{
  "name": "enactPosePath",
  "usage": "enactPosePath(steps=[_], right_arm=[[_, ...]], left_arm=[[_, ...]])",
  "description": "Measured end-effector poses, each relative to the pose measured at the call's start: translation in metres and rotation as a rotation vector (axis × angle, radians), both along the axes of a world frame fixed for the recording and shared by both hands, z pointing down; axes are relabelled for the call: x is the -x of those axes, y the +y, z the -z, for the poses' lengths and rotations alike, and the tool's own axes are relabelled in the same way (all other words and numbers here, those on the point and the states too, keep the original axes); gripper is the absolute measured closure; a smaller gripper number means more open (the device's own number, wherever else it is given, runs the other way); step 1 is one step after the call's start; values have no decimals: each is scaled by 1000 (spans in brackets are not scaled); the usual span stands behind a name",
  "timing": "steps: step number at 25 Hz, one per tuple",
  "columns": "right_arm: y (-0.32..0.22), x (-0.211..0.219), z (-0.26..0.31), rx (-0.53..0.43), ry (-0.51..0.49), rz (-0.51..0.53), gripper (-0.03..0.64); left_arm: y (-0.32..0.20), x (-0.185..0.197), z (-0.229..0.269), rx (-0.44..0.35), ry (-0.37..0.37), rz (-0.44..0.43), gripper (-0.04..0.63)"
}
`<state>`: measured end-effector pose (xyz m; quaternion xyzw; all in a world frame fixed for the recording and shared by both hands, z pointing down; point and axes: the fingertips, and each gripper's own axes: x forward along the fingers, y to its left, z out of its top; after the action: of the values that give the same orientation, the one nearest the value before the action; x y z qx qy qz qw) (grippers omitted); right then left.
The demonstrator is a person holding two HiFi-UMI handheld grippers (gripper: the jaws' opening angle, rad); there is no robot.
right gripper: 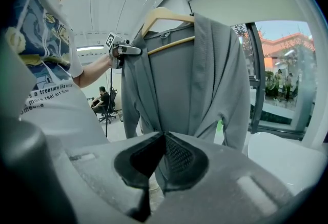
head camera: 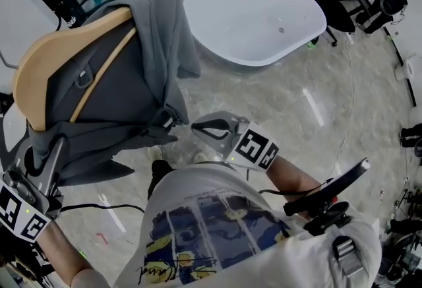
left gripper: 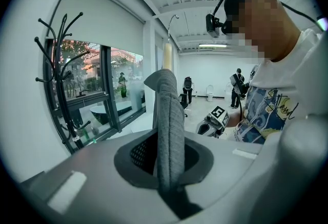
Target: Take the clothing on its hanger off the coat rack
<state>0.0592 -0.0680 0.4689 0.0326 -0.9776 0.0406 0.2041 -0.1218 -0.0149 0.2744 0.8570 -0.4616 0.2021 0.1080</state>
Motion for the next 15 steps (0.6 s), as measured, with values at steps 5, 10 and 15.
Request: enactPosePath(steps=[5, 10, 15], right_arm=[[1, -8, -3, -7, 4, 0, 615], [0, -11, -7, -12, 3, 2, 615], [1, -7, -5, -33, 17, -10, 615]], left_arm=[[1, -8, -3, -1, -2, -3, 586], [-4, -10, -5, -1, -3, -6, 586], [-7, -4, -5, 8, 3, -16, 586]])
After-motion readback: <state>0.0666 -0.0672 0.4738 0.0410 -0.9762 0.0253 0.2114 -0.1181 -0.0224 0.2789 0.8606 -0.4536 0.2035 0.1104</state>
